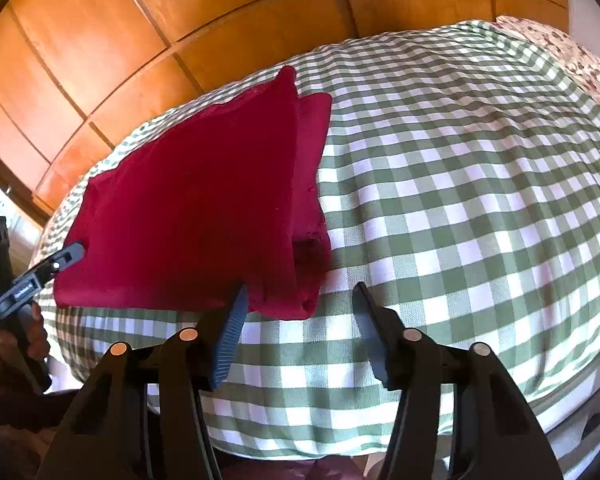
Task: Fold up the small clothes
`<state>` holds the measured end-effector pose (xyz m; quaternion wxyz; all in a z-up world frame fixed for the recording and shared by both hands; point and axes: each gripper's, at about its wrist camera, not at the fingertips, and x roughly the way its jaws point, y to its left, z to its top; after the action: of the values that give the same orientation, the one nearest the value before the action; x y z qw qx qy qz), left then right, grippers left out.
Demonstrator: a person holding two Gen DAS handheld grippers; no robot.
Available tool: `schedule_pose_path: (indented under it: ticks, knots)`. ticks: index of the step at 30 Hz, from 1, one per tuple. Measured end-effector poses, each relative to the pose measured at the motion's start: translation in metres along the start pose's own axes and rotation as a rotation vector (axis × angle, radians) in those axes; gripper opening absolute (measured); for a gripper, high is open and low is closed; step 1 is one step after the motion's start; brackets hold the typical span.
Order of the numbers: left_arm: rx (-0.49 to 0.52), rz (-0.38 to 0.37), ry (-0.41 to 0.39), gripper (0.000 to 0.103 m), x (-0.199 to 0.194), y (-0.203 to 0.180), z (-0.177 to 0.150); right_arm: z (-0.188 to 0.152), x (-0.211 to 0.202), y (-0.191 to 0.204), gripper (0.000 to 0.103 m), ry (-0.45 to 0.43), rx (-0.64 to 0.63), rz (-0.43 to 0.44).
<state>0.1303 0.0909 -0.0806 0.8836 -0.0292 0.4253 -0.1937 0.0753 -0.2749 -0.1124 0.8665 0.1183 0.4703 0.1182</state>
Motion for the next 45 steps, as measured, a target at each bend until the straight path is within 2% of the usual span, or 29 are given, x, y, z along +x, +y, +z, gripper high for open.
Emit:
schedule_pose_path:
  ticks: [1, 3, 7, 9, 13, 14, 17, 21, 24, 28, 29, 30, 31, 32, 34, 37, 43, 44, 45]
  knots:
    - [-0.005, 0.000, 0.004, 0.049, 0.002, 0.002, 0.000, 0.001, 0.001, 0.002, 0.038, 0.005, -0.017, 0.002]
    - [-0.022, 0.002, 0.015, 0.049, 0.005, 0.007, -0.001, 0.003, 0.002, 0.007, 0.018, 0.019, -0.047, 0.016]
    - [-0.036, 0.014, 0.029, 0.050, 0.011, 0.012, -0.003, 0.009, -0.013, 0.015, 0.010, -0.010, -0.095, 0.020]
    - [-0.039, 0.008, 0.031, 0.050, 0.014, 0.014, -0.004, 0.010, -0.017, 0.014, 0.004, -0.022, -0.118, -0.014]
    - [-0.042, 0.008, 0.033, 0.050, 0.016, 0.015, -0.005, 0.002, 0.008, -0.001, 0.000, 0.063, -0.106, -0.116]
    - [-0.044, 0.009, 0.028, 0.050, 0.014, 0.016, -0.005, 0.000, 0.010, -0.008, 0.000, 0.071, -0.074, -0.118]
    - [-0.080, 0.003, 0.008, 0.054, 0.004, 0.023, -0.008, -0.001, -0.003, -0.017, 0.000, 0.027, -0.018, -0.122]
    - [-0.178, -0.015, -0.023, 0.054, -0.014, 0.045, -0.017, 0.003, -0.018, -0.014, 0.000, -0.017, 0.006, -0.126]
    - [-0.240, 0.017, -0.061, 0.056, -0.037, 0.063, -0.026, 0.010, -0.018, 0.000, 0.000, -0.046, -0.003, -0.120]
    - [-0.377, 0.102, -0.106, 0.058, -0.074, 0.109, -0.049, 0.018, -0.008, 0.040, 0.000, -0.057, -0.067, -0.047]
    - [-0.413, 0.120, -0.111, 0.058, -0.081, 0.120, -0.056, 0.019, -0.001, 0.054, 0.013, -0.051, -0.096, -0.020]
    - [-0.456, 0.134, -0.115, 0.057, -0.087, 0.132, -0.065, 0.020, 0.004, 0.065, 0.053, -0.049, -0.113, -0.003]
    - [-0.498, 0.138, -0.114, 0.057, -0.092, 0.144, -0.075, 0.020, 0.008, 0.075, 0.071, -0.054, -0.128, 0.016]
    - [-0.525, 0.130, -0.113, 0.057, -0.096, 0.151, -0.083, 0.019, 0.013, 0.089, 0.079, -0.063, -0.154, 0.037]
    - [-0.550, 0.100, -0.112, 0.056, -0.100, 0.156, -0.095, 0.016, 0.023, 0.106, 0.079, -0.039, -0.204, 0.059]
    - [-0.533, 0.052, -0.098, 0.057, -0.094, 0.148, -0.104, 0.012, 0.038, 0.125, 0.079, -0.012, -0.238, 0.061]
    - [-0.471, -0.033, -0.044, 0.056, -0.064, 0.127, -0.101, 0.009, 0.044, 0.126, 0.079, -0.003, -0.224, 0.042]
    - [-0.450, -0.046, -0.036, 0.044, -0.059, 0.123, -0.098, 0.009, 0.046, 0.124, 0.079, 0.001, -0.218, 0.038]
    - [-0.417, -0.049, -0.026, 0.017, -0.055, 0.119, -0.095, 0.009, 0.048, 0.123, 0.079, 0.005, -0.212, 0.035]
